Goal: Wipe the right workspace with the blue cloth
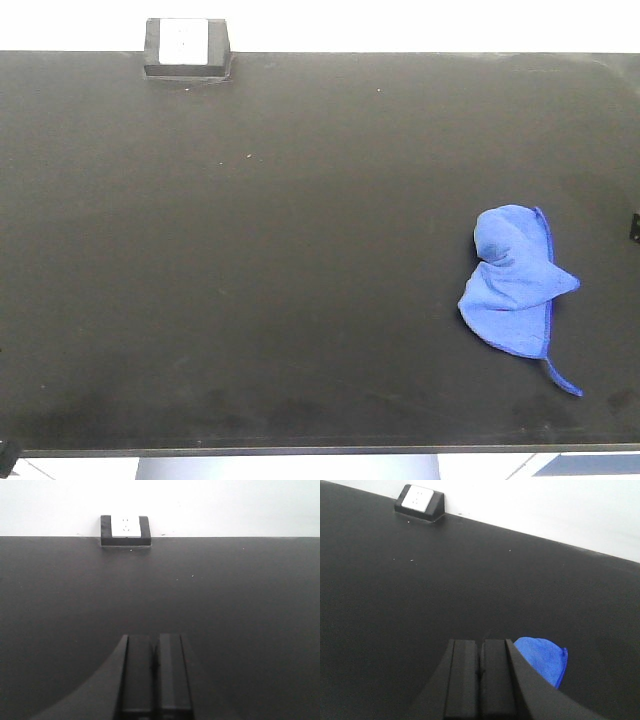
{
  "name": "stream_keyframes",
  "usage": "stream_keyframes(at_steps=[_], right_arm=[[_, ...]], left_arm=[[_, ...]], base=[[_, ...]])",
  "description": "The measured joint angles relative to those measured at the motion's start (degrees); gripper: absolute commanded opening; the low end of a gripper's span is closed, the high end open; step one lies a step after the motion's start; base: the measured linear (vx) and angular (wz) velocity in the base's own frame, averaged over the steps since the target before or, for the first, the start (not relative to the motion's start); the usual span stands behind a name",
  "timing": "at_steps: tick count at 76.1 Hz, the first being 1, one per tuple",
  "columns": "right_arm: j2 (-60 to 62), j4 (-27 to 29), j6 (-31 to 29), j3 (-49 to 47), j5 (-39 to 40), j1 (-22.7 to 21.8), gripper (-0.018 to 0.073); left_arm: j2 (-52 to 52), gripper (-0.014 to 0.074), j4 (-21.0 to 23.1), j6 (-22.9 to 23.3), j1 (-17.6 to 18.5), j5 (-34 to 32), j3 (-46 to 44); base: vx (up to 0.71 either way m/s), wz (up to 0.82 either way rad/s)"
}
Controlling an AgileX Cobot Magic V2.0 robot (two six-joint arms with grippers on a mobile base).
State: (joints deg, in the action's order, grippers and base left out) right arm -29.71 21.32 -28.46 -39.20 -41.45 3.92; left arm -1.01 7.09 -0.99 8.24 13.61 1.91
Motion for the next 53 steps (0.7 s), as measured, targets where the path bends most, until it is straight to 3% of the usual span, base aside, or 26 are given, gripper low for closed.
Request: stream_keyframes(at_steps=[29, 53], right_arm=[[0.0, -1.1, 0.5, 0.0, 3.5, 0.0, -0.0008], [5.8, -14.7, 13.6, 5.1, 14.4, 0.0, -0.0008]], left_arm=[[0.0, -0.0006, 0.0, 0.0, 0.0, 0.0, 0.0], [0.0, -0.0006, 0.0, 0.0, 0.0, 0.0, 0.0]], base=[[0.00, 0.00], [0.00, 0.00]])
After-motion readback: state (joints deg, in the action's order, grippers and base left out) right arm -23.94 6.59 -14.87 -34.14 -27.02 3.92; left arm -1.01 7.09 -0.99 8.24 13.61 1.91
